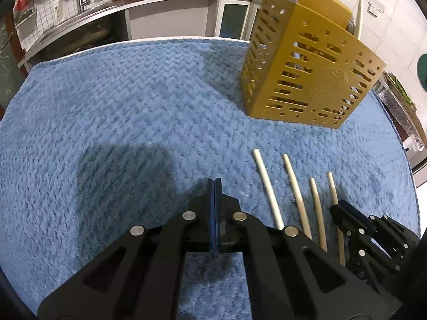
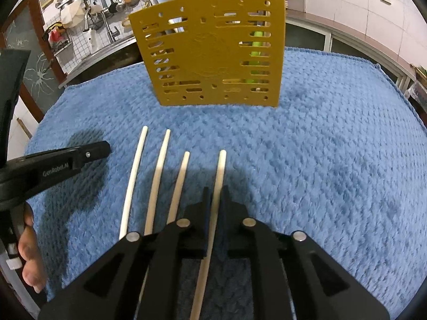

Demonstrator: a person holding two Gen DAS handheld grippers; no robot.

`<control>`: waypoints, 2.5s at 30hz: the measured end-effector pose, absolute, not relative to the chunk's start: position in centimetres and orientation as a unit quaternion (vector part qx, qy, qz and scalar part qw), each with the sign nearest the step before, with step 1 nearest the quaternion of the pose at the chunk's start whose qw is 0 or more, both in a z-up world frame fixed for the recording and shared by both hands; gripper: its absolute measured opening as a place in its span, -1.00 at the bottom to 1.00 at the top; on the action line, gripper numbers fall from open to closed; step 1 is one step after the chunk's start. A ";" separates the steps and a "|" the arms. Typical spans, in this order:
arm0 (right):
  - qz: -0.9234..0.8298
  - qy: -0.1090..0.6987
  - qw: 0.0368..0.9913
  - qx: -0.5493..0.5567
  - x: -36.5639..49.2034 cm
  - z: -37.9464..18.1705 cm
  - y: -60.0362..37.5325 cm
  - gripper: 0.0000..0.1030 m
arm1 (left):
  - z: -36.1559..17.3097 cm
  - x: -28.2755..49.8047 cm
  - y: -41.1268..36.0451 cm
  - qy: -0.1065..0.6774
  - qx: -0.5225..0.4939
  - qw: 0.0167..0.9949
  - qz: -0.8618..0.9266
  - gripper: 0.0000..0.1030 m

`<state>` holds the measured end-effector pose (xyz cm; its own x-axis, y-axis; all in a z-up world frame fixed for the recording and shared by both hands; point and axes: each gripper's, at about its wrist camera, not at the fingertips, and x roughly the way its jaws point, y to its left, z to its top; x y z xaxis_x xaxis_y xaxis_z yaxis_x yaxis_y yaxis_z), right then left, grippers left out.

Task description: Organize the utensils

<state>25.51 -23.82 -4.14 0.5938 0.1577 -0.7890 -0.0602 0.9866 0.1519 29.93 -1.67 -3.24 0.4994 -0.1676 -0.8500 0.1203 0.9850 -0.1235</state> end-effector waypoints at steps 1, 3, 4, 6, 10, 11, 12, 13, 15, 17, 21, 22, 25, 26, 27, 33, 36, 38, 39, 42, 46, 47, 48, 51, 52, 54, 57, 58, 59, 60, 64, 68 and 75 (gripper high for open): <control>0.062 0.446 0.891 0.051 25.7 -4.1 -23.7 -0.81 | -3.3 30.0 -1.5 0.496 -0.031 0.864 -0.085 -1.00; 0.063 0.447 0.891 0.048 26.2 -4.1 -23.7 -0.85 | -3.5 30.0 -1.4 0.500 -0.040 0.861 -0.089 -1.00; 0.063 0.449 0.890 0.053 26.4 -4.1 -23.9 -0.87 | -3.5 30.0 -1.5 0.501 -0.040 0.860 -0.090 -1.00; 0.066 0.450 0.889 0.055 26.5 -4.0 -23.9 -0.89 | -3.2 29.7 -1.9 0.499 -0.038 0.861 -0.092 -1.00; 0.057 0.436 0.896 0.065 26.2 -3.2 -25.9 -0.89 | -2.7 29.2 -3.1 0.503 -0.037 0.857 -0.105 -1.00; 0.055 0.436 0.895 0.071 26.3 -3.1 -26.6 -0.89 | -2.7 29.2 -3.5 0.505 -0.034 0.856 -0.107 -1.00; 0.050 0.435 0.896 0.071 26.2 -3.0 -27.4 -0.89 | -2.7 29.1 -3.9 0.507 -0.030 0.855 -0.108 -1.00; 0.047 0.435 0.897 0.070 26.2 -3.0 -27.9 -0.89 | -2.8 29.1 -4.2 0.508 -0.030 0.854 -0.110 -1.00; 0.043 0.436 0.896 0.070 26.0 -3.2 -28.7 -0.89 | -2.9 29.0 -4.9 0.513 -0.032 0.850 -0.115 -1.00; 0.039 0.436 0.896 0.072 25.8 -3.4 -29.4 -0.89 | -3.0 29.0 -5.4 0.515 -0.028 0.849 -0.111 -0.94; 0.040 0.438 0.895 0.079 25.6 -3.8 -30.1 -0.89 | -3.2 29.0 -6.1 0.520 -0.019 0.848 -0.102 -0.86; 0.041 0.438 0.895 0.082 25.5 -3.8 -30.3 -0.89 | -3.3 29.0 -6.3 0.518 -0.013 0.850 -0.094 -0.78; 0.044 0.437 0.895 0.085 25.5 -3.9 -30.3 -0.89 | -3.3 28.8 -6.8 0.515 0.006 0.854 -0.073 -0.72; 0.045 0.436 0.895 0.086 25.5 -3.8 -30.4 -0.89 | -3.4 28.8 -7.0 0.516 0.007 0.853 -0.074 -0.71; 0.045 0.436 0.895 0.086 25.6 -3.9 -30.1 -0.89 | -3.4 28.9 -6.9 0.517 0.004 0.853 -0.074 -0.70; 0.046 0.435 0.895 0.089 25.5 -4.0 -30.4 -0.89 | -3.4 29.4 -6.4 0.524 -0.035 0.846 -0.091 -0.69; 0.046 0.435 0.895 0.091 25.6 -4.0 -30.6 -0.89 | -3.4 29.5 -6.6 0.529 -0.045 0.842 -0.100 -0.70; 0.045 0.435 0.894 0.091 25.7 -4.1 -30.6 -0.89 | -3.7 29.7 -7.1 0.535 -0.030 0.838 -0.103 -0.70; 0.045 0.436 0.894 0.092 25.8 -4.1 -30.6 -0.89 | -3.9 29.8 -7.5 0.540 -0.025 0.835 -0.101 -0.70; 0.045 0.437 0.893 0.093 25.9 -4.1 -30.6 -0.89 | -4.0 29.9 -8.1 0.539 -0.012 0.836 -0.099 -0.70; 0.045 0.453 0.885 0.094 26.4 -4.1 -30.6 -0.89 | -4.1 30.8 -8.5 0.543 -0.002 0.834 -0.097 -0.83; 0.044 0.461 0.882 0.090 26.7 -4.0 -30.5 -0.89 | -4.1 31.0 -8.5 0.545 0.000 0.833 -0.097 -0.86; 0.044 0.468 0.879 0.084 26.9 -4.0 -30.3 -0.89 | -4.1 31.2 -8.4 0.547 0.000 0.831 -0.099 -0.86; 0.046 0.487 0.869 0.068 27.8 -3.9 -30.0 -0.89 | -4.1 31.7 -8.5 0.551 0.006 0.828 -0.105 -0.86; 0.047 0.491 0.867 0.066 28.0 -3.9 -29.9 -0.89 | -4.2 32.0 -8.4 0.551 0.006 0.828 -0.105 -0.86; 0.049 0.497 0.863 0.073 28.6 -3.9 -30.0 -0.88 | -4.1 32.0 -8.6 0.549 0.011 0.829 -0.105 -0.86; 0.054 0.500 0.860 0.085 28.9 -3.9 -30.3 -0.88 | -4.0 31.7 -9.0 0.541 0.022 0.834 -0.102 -0.86; 0.054 0.499 0.861 0.087 29.0 -3.9 -30.5 -0.89 | -4.0 31.6 -9.0 0.539 0.021 0.836 -0.101 -0.87; 0.054 0.492 0.864 0.088 28.8 -3.9 -30.5 -0.89 | -3.9 31.5 -8.8 0.535 0.016 0.839 -0.102 -0.87; 0.053 0.488 0.867 0.088 28.6 -3.9 -30.5 -0.89 | -3.9 31.0 -8.7 0.532 0.012 0.840 -0.103 -0.88; 0.057 0.449 0.887 0.093 27.3 -3.9 -30.5 -0.89 | -3.4 29.8 -7.7 0.507 0.002 0.856 -0.101 -0.89; 0.064 0.380 0.917 0.098 25.6 -2.6 -30.9 -0.89 | -1.7 28.0 -6.6 0.449 -0.008 0.888 -0.100 -0.91; 0.073 0.263 0.957 0.094 22.9 1.6 -31.2 -0.89 | 2.9 26.4 -5.3 0.355 -0.030 0.927 -0.114 -0.91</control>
